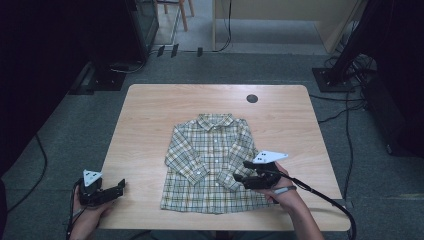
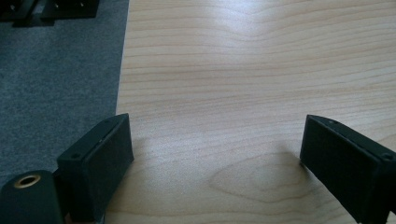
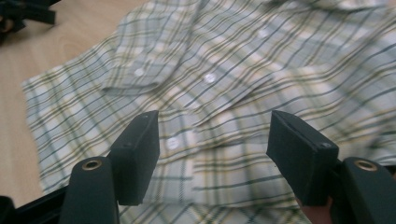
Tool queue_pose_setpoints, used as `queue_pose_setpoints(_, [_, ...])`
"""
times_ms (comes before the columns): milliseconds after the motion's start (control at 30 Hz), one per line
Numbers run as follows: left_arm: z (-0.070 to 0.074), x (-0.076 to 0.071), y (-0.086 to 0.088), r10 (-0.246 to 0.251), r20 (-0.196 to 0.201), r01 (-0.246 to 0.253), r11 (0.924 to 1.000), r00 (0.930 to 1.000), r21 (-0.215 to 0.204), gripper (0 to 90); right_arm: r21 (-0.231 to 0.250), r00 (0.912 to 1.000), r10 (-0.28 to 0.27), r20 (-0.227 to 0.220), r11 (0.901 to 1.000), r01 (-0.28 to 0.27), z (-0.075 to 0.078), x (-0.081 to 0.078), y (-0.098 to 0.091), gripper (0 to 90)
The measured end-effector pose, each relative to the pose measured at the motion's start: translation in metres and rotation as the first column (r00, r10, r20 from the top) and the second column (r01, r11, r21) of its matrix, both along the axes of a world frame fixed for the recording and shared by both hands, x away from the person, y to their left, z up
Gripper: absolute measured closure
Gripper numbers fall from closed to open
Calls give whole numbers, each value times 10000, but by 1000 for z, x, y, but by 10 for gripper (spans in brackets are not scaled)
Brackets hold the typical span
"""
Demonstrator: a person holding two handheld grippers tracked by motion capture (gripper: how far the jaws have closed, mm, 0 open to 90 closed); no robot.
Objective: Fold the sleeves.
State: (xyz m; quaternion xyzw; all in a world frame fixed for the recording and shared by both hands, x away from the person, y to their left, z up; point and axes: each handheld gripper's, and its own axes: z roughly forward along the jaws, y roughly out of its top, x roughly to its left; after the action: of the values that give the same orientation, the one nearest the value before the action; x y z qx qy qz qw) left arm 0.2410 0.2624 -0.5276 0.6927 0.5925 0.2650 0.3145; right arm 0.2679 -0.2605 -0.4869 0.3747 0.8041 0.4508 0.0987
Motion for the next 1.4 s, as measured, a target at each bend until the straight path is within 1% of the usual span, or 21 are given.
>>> queue_pose_setpoints(100, [0, 0, 0, -2, -6, 2, 10000, 10000, 23, 98, -496, 9973, -529, 500, 9972, 553, 0, 9, 0, 301])
queue_pose_setpoints(167, [0, 0, 0, 5, -7, -5, 10000, 10000, 30, 98, -725, 9917, -867, 953, 9929, 938, -1, 18, 1, 301])
queue_pose_setpoints(267, [0, 0, 0, 9, -11, -9, 10000, 10000, 54, 97, -709, 9858, -1121, 1254, 9900, 1216, -1, 36, 0, 301])
queue_pose_setpoints(300, [0, 0, 0, 13, -11, -13, 10000, 10000, 61, 97, -579, 9850, -1219, 1224, 9899, 1297, -1, 43, 0, 307])
queue_pose_setpoints(400, [0, 0, 0, 9, -11, -9, 10000, 10000, 55, 97, 3, 9872, -1425, 710, 9897, 1428, -2, 67, 1, 325])
queue_pose_setpoints(467, [0, 0, 0, 3, 1, -3, 10000, 10000, 18, 98, 107, 9896, -1388, 388, 9903, 1385, -5, 82, 4, 308])
queue_pose_setpoints(500, [0, 0, 0, 3, 5, -3, 10000, 10000, -7, 97, 18, 9897, -1408, 269, 9900, 1408, -8, 88, 5, 307])
queue_pose_setpoints(567, [0, 0, 0, 19, 13, -19, 10000, 10000, -41, 97, -592, 9850, -1716, 194, 9832, 1725, -18, 97, 7, 307])
queue_pose_setpoints(633, [0, 0, 0, 17, 16, -17, 10000, 10000, -57, 97, -1173, 9784, -2062, 166, 9713, 2067, -29, 101, 6, 305])
queue_pose_setpoints(667, [0, 0, 0, 11, 10, -11, 10000, 10000, -50, 97, -1345, 9757, -2188, 144, 9665, 2187, -34, 102, 6, 311])
queue_pose_setpoints(700, [0, 0, 0, 9, 9, -9, 10000, 10000, -32, 98, -1227, 9751, -2177, 420, 9675, 2213, -37, 101, 5, 311])
queue_pose_setpoints(767, [0, 0, 0, -20, -4, 20, 10000, 10000, 6, 97, -1223, 9760, -2159, 294, 9683, 2179, -35, 101, 5, 300])
queue_pose_setpoints(800, [0, 0, 0, -26, -4, 26, 10000, 10000, 8, 98, -1364, 9761, -2159, 237, 9666, 2171, -33, 101, 5, 289])
queue_pose_setpoints(867, [0, 0, 0, -25, -1, 25, 10000, 10000, -5, 97, -1561, 9763, -2133, 366, 9637, 2164, -26, 102, 6, 274])
queue_pose_setpoints(933, [0, 0, 0, -14, -8, 14, 10000, 10000, 29, 98, -1154, 9743, -2183, 563, 9678, 2236, -15, 106, 5, 275])
queue_pose_setpoints(967, [0, 0, 0, -15, -9, 15, 10000, 10000, 49, 98, -912, 9717, -2304, 524, 9678, 2344, -9, 109, 4, 275])
queue_pose_setpoints(1100, [0, 0, 0, -13, -8, 13, 10000, 10000, 49, 98, 25, 9580, -2828, 470, 9591, 2830, 5, 125, 2, 277])
queue_pose_setpoints(1167, [0, 0, 0, -15, -9, 15, 10000, 10000, 53, 98, 516, 9607, -2767, 212, 9599, 2754, 5, 134, 3, 277])
queue_pose_setpoints(1233, [0, 0, 0, -16, -6, 16, 10000, 10000, 32, 98, 777, 9629, -2696, -121, 9598, 2697, -1, 141, 5, 277])
queue_pose_setpoints(1300, [0, 0, 0, -25, -4, 25, 10000, 10000, 6, 98, 632, 9639, -2635, -370, 9621, 2654, -11, 145, 7, 277])
queue_pose_setpoints(1400, [0, 0, 0, -19, 7, 19, 10000, 10000, -23, 98, -371, 9605, -2762, -344, 9607, 2750, -25, 149, 8, 277])
